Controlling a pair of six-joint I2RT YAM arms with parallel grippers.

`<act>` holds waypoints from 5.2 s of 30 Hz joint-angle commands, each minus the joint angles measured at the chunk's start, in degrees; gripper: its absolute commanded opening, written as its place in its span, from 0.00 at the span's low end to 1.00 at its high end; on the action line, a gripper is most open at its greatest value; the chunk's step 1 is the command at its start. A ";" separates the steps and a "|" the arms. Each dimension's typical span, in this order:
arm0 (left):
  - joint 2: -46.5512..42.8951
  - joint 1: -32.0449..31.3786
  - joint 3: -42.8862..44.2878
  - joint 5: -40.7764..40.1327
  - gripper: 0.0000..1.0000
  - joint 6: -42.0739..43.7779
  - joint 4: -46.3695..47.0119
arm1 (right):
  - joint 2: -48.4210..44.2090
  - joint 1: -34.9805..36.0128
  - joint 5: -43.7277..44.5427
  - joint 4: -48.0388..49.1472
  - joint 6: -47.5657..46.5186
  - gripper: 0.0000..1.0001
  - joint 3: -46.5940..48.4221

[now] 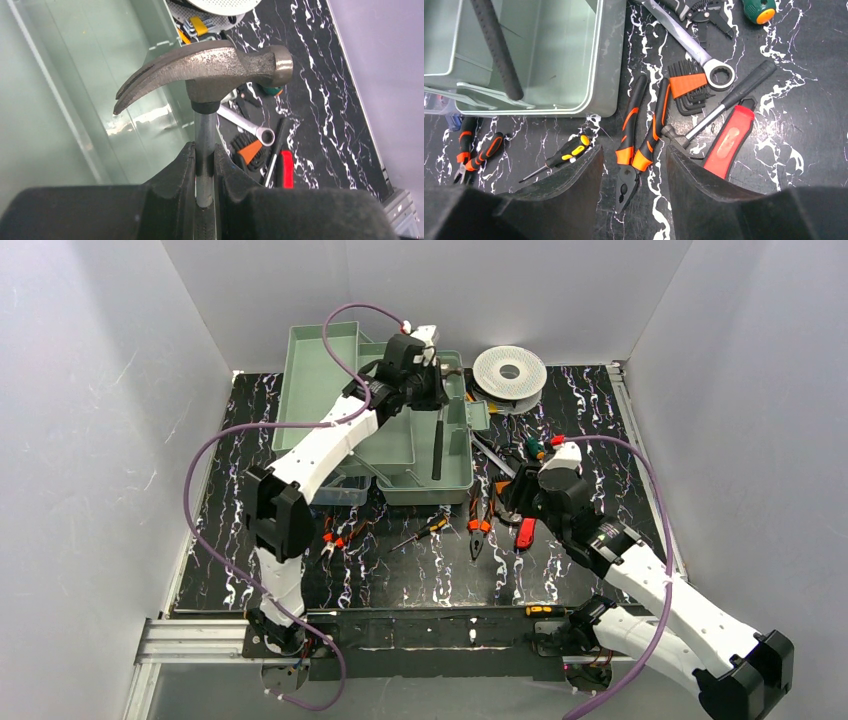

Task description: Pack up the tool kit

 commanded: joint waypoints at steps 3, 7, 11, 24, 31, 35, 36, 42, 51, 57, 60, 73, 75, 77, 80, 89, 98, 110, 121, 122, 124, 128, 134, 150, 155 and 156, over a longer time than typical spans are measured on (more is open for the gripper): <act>3.69 -0.18 6.56 -6.64 0.00 -0.82 2.41 | -0.37 -0.11 2.38 -0.25 1.00 0.56 -0.22; 6.64 -0.15 6.32 -7.73 0.00 -0.18 2.03 | -0.48 -0.14 2.61 -0.44 0.95 0.56 -0.44; 9.84 -0.05 6.62 -10.72 0.00 -0.60 -0.17 | -1.06 -0.13 2.74 -0.49 1.55 0.56 -1.26; 18.10 3.40 8.66 -5.65 0.12 -5.16 -2.20 | -1.49 -0.10 3.08 -0.06 1.23 0.55 -3.24; 14.44 3.48 10.99 -0.66 0.66 -1.58 -3.27 | -0.66 -0.09 2.29 -0.55 0.38 0.59 -2.81; 8.96 3.01 9.90 0.34 0.84 0.26 -3.15 | 0.23 -0.14 0.84 -1.59 -0.62 0.66 -2.16; 7.43 2.89 9.52 0.72 0.87 0.81 -3.13 | 0.38 -0.10 0.80 -1.93 -0.91 0.69 -2.15; -4.30 2.63 2.77 4.27 0.98 4.15 -1.54 | 2.07 -0.16 1.36 -4.46 -1.02 0.77 -1.61; -29.46 3.15 -23.32 -5.05 0.98 11.78 0.48 | 3.77 -0.25 4.94 -7.84 4.24 0.84 -1.83; -45.59 3.41 -37.16 1.19 0.98 16.98 -1.67 | 7.68 -0.54 5.90 -9.93 8.80 0.84 -2.63; -49.52 3.31 -42.27 3.02 0.98 18.31 -2.78 | 10.61 -1.01 5.42 -11.07 10.20 0.81 -2.44; -51.05 -9.46 -60.69 -4.74 0.99 12.39 3.64 | 19.82 -1.49 0.57 -14.09 12.50 0.76 0.98; -50.78 -10.70 -61.89 -5.66 0.99 12.29 4.46 | 21.58 -1.49 0.71 -15.92 12.35 0.75 2.65; -49.62 -11.21 -62.42 -4.86 0.95 12.78 4.85 | 23.61 -1.38 0.13 -16.44 11.61 0.75 3.90; -47.10 -12.16 -62.80 -4.58 0.93 13.38 5.33 | 24.97 -0.31 -1.96 -15.69 9.78 0.74 5.75; -39.99 -16.35 -64.06 -6.98 0.89 13.25 12.88 | 25.45 3.44 -4.37 -8.66 7.53 0.73 7.38; -45.08 -19.84 -68.79 -13.78 0.91 11.95 17.62 | 37.10 3.44 1.82 -8.85 14.73 0.64 13.86; -54.44 -20.09 -71.78 -17.18 0.95 12.07 15.65 | 44.50 2.75 -3.57 -4.95 25.58 0.57 9.48; -55.59 -20.07 -71.82 -18.02 0.95 11.63 15.01 | 41.09 0.84 -0.61 -6.94 28.22 0.56 6.97; -55.61 -20.07 -71.76 -18.07 0.95 11.69 14.98 | 40.31 0.81 -0.35 -6.86 28.18 0.56 6.68; -55.58 -20.10 -71.52 -18.18 0.95 11.84 14.98 | 37.98 0.73 -0.08 -5.66 27.25 0.56 5.88; -55.59 -20.08 -70.20 -18.34 0.95 12.50 14.84 | 33.51 0.62 1.48 -5.82 25.02 0.56 6.61; -55.09 -20.14 -68.30 -18.47 0.95 13.21 14.37 | 30.89 0.46 3.80 -9.02 23.90 0.59 8.85; -55.45 -20.08 -68.83 -18.67 0.95 12.86 14.30 | 42.89 -0.33 0.15 -8.43 28.64 0.58 8.47; -55.83 -20.09 -69.07 -19.01 0.95 13.21 13.94 | 41.65 -0.42 1.27 -8.60 28.64 0.41 7.98; -56.00 -20.08 -69.19 -19.04 0.96 13.21 13.93 | 41.39 -0.43 1.70 -8.74 28.66 0.37 8.00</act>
